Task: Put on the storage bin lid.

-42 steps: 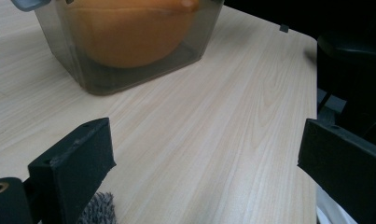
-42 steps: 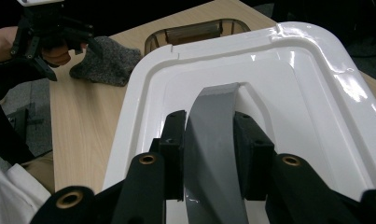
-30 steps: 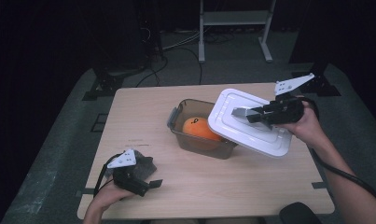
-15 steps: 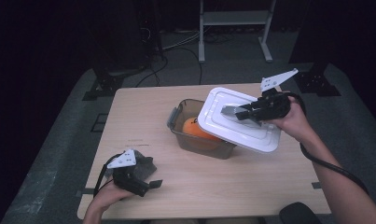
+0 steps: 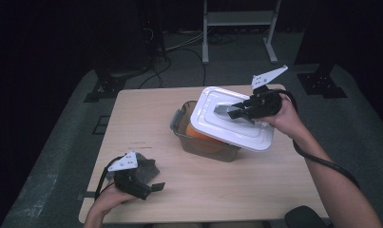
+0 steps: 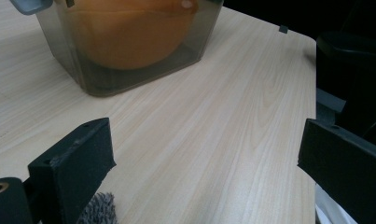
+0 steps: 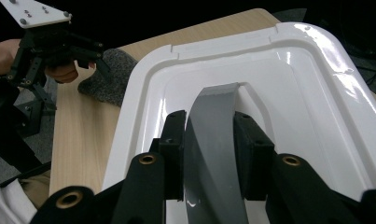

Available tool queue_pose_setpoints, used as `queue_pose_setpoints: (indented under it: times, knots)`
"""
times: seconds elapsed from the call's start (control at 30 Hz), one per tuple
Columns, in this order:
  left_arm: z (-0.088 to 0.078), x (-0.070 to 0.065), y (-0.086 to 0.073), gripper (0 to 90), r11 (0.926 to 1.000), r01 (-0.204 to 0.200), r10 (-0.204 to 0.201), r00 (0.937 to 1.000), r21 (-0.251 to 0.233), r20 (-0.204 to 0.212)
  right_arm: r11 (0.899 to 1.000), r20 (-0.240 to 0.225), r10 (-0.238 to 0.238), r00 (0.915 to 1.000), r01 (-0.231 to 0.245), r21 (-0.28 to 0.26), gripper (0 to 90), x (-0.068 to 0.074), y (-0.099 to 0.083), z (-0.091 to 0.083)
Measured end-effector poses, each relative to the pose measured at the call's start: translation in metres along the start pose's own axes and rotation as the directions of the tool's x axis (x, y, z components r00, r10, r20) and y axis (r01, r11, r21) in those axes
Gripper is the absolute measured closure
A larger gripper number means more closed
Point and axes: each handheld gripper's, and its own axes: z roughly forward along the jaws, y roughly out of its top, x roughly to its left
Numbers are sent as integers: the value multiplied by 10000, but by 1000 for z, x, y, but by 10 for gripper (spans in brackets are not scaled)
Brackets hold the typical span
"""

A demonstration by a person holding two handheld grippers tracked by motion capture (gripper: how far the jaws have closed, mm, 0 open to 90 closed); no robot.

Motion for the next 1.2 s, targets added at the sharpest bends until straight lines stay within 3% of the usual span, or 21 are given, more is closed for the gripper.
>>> queue_pose_setpoints:
  times: [0.87,1.2]
  knots:
    - [-1,0,-1,27,10000,-17,17,10000,22,8,9989,-668,-253,9974,279,375,667,-8,19,52]
    - [0,0,-1,27,10000,-34,34,10000,41,32,9983,-836,-137,9964,183,545,666,-13,20,67]
